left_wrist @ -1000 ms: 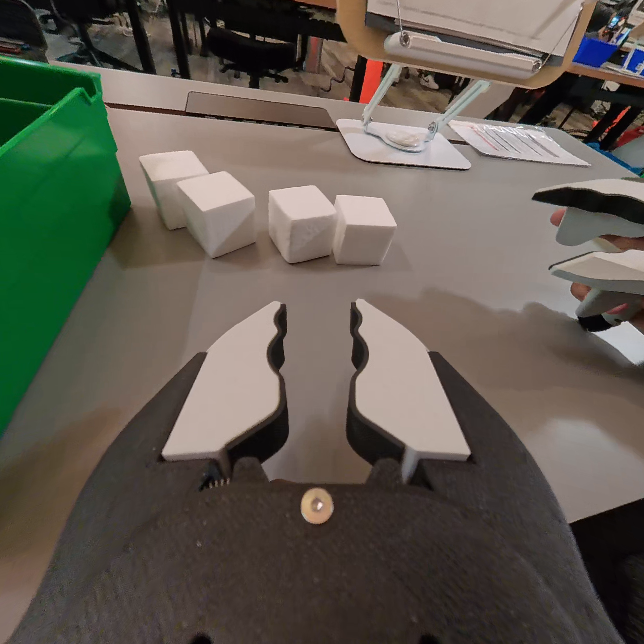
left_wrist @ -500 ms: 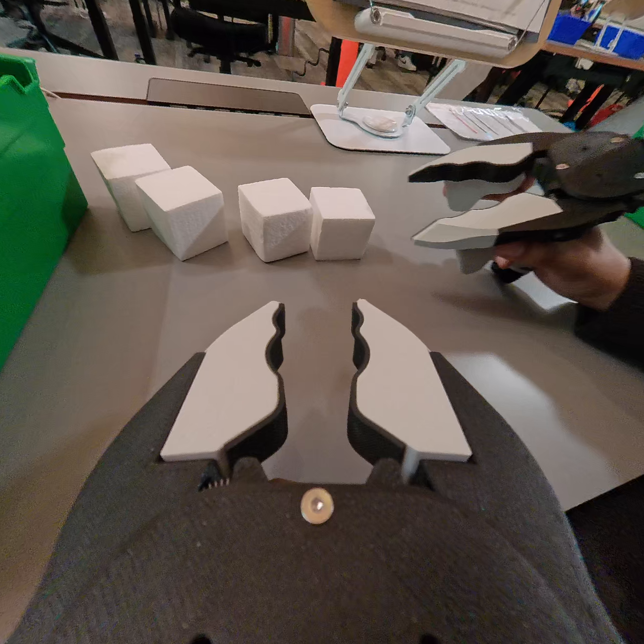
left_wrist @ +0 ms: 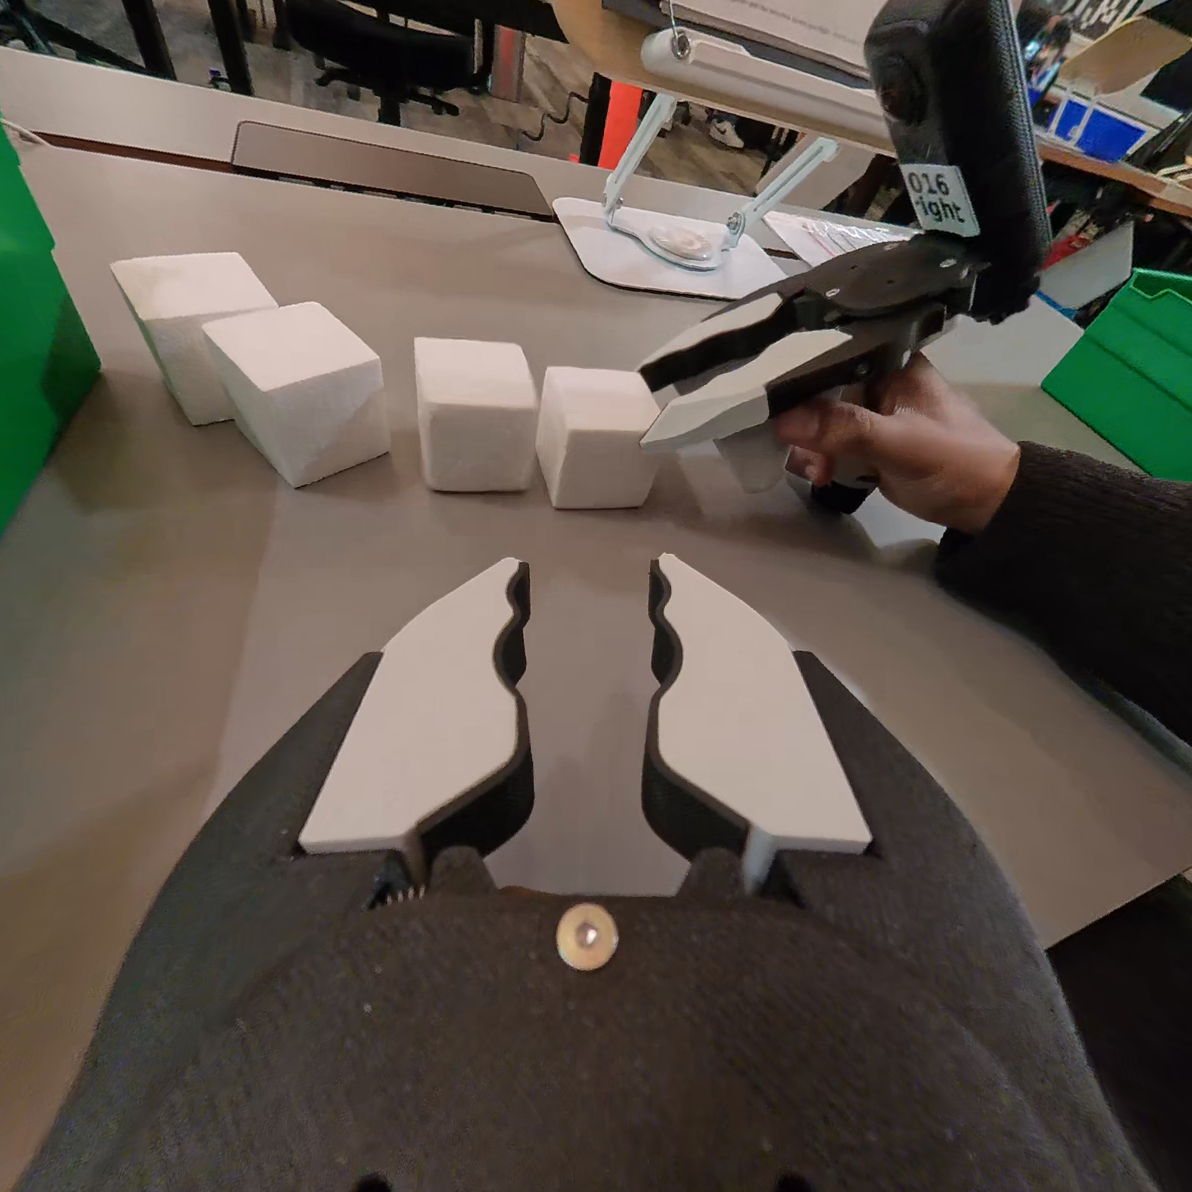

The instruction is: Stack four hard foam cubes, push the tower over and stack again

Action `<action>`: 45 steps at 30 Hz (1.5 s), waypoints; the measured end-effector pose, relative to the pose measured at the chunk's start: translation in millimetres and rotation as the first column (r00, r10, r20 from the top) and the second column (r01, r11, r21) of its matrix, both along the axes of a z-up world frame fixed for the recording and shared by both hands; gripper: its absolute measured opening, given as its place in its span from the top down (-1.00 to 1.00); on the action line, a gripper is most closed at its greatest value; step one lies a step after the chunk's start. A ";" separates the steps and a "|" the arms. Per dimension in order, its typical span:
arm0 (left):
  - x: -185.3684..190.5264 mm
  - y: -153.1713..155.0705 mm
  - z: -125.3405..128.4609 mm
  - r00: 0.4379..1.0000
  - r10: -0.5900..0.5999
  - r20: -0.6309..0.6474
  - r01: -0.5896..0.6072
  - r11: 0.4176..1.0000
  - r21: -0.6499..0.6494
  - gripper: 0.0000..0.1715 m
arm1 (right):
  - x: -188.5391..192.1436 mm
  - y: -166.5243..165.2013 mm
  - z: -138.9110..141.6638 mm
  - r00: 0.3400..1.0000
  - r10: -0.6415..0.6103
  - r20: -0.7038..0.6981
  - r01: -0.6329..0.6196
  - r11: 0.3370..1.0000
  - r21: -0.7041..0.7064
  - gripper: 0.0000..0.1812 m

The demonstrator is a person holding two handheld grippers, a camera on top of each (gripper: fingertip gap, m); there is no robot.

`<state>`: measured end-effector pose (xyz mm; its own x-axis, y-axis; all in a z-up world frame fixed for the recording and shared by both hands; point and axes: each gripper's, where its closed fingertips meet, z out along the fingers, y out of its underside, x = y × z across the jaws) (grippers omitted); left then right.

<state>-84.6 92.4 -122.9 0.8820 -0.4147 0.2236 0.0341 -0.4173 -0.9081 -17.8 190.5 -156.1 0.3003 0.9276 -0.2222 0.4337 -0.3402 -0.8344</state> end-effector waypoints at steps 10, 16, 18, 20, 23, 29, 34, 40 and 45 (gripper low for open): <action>30.0 20.0 9.5 0.990 0.020 -0.140 -0.001 0.991 0.134 0.62 | 92.6 -37.1 47.0 0.958 -0.149 -0.247 0.205 0.953 0.222 0.41; 89.3 60.9 18.0 0.999 -0.029 -0.031 0.033 0.991 0.129 0.80 | 171.4 -48.3 56.1 0.949 -0.296 -0.106 0.313 0.860 0.404 0.41; 105.2 71.5 10.7 0.996 -0.036 -0.079 0.046 0.991 0.126 0.81 | 188.5 -48.8 58.6 0.938 -0.321 -0.134 0.347 0.848 0.401 0.41; 125.2 69.9 1.8 0.986 -0.120 -0.115 0.131 0.987 0.092 0.78 | 201.2 -53.3 53.7 0.929 -0.334 -0.158 0.369 0.859 0.355 0.41; 140.4 58.4 2.1 0.968 -0.215 -0.131 0.230 0.967 0.113 0.78 | 206.2 -66.0 44.1 0.941 -0.309 -0.141 0.339 0.883 0.324 0.41; 150.2 61.0 -1.5 0.962 -0.266 -0.055 0.268 0.963 0.019 0.79 | 193.9 -82.7 29.8 0.970 -0.240 -0.048 0.242 0.909 0.339 0.41; 141.1 58.3 -23.7 0.964 -0.265 -0.017 0.261 0.958 -0.117 0.79 | 174.5 -83.2 10.4 0.982 -0.182 0.043 0.162 0.942 0.295 0.41; 122.0 56.4 -26.7 0.972 -0.232 0.034 0.234 0.960 -0.154 0.80 | 163.6 -76.2 3.5 0.986 -0.152 0.072 0.130 0.960 0.247 0.41; 121.9 55.7 -28.8 0.969 -0.243 0.040 0.246 0.955 -0.168 0.79 | 161.8 -79.4 3.3 0.991 -0.121 0.066 0.103 0.968 0.229 0.41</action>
